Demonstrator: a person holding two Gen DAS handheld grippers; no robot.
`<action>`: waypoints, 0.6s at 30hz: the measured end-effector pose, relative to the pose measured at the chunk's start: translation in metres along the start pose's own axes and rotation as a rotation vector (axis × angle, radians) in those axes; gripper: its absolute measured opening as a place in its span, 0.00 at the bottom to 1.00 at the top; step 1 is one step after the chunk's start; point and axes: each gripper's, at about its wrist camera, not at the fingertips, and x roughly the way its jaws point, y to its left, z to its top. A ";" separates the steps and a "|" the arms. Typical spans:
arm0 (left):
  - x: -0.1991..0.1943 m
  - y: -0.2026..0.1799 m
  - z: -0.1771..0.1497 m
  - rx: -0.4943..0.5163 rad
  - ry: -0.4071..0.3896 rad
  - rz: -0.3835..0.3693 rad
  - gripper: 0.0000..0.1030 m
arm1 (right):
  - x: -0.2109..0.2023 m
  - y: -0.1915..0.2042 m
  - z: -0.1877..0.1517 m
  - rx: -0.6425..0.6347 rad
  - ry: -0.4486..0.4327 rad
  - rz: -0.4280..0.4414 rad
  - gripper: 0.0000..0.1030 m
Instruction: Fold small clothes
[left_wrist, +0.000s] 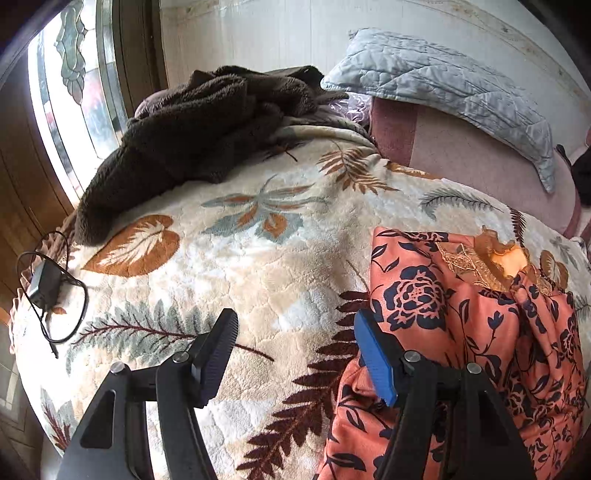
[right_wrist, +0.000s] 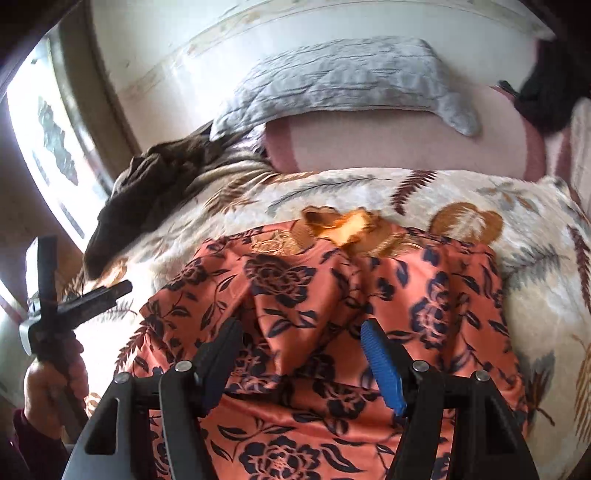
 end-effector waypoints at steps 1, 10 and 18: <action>0.004 -0.001 0.001 -0.007 0.010 -0.007 0.64 | 0.012 0.014 0.005 -0.035 0.019 -0.014 0.69; 0.023 -0.025 0.001 0.072 0.045 -0.053 0.64 | 0.116 0.031 0.028 -0.058 0.178 -0.203 0.26; 0.013 -0.033 0.000 0.086 -0.003 -0.031 0.64 | 0.022 -0.072 0.008 0.191 0.020 -0.184 0.06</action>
